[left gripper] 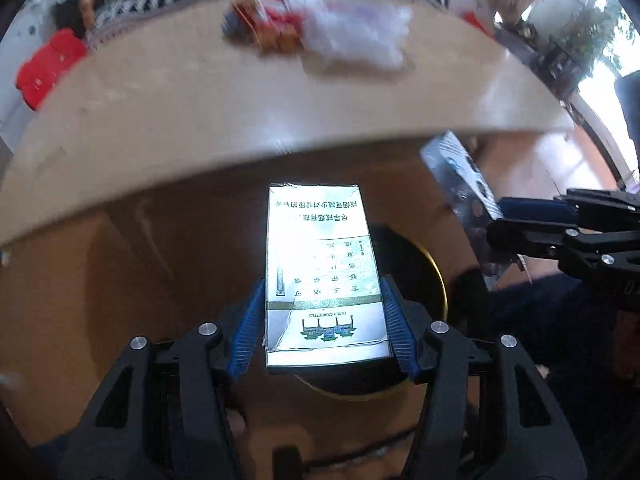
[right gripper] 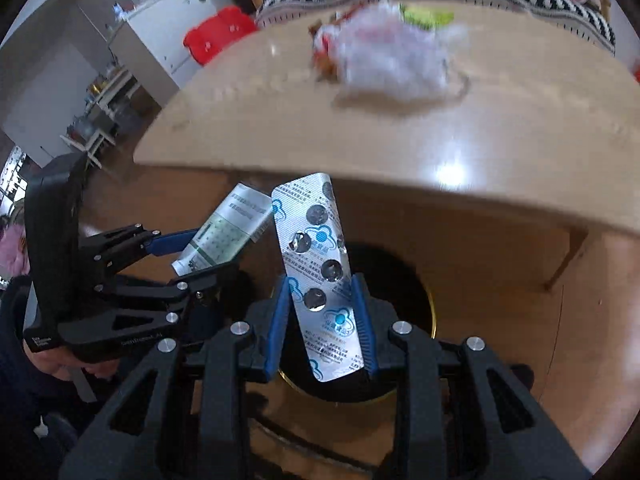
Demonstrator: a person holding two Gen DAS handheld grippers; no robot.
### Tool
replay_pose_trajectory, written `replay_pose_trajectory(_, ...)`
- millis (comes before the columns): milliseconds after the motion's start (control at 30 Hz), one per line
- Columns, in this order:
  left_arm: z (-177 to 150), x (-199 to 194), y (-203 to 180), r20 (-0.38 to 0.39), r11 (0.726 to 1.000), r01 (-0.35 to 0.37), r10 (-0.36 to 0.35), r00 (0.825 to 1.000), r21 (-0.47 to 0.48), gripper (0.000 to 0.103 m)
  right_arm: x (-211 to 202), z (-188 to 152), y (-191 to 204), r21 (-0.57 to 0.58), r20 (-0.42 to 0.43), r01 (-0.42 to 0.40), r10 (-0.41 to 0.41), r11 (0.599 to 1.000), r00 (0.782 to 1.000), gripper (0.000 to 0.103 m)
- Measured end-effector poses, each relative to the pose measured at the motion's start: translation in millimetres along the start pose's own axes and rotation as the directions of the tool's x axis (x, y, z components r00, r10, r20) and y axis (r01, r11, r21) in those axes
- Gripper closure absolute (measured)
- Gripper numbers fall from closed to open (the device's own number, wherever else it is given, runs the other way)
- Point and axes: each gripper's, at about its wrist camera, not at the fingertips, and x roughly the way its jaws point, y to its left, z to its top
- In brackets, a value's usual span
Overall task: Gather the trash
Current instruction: 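Carry the box and silver blister pack over the black bin, then open both tools to drop the box and blister pack into the bin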
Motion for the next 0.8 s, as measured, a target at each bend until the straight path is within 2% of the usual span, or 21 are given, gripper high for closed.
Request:
replay_pose_trajectory(200,-10.5,21.6,-10.3,-0.066,1.0,0.004,-0.002,0.998,0.027,0.047,16.3,-13.6,0.8,0.005,-0.08,0.007,-0.006,1.0,0.997,0.071)
replay_pose_trajectory(433,-9.2,26.3,-5.7,-0.07,1.0,0.009,-0.009,0.998,-0.004,0.047,27.2,-10.1,-8.0,0.042,-0.125,0.029,-0.024,0.999,0.992,0.071)
replay_pose_trajectory(800,-5.2,26.8,-5.4,-0.079,1.0,0.016,-0.017,0.997,-0.016,0.047,29.8,-5.7,-4.6,0.043,-0.132,0.036,-0.03,0.998,0.991,0.071)
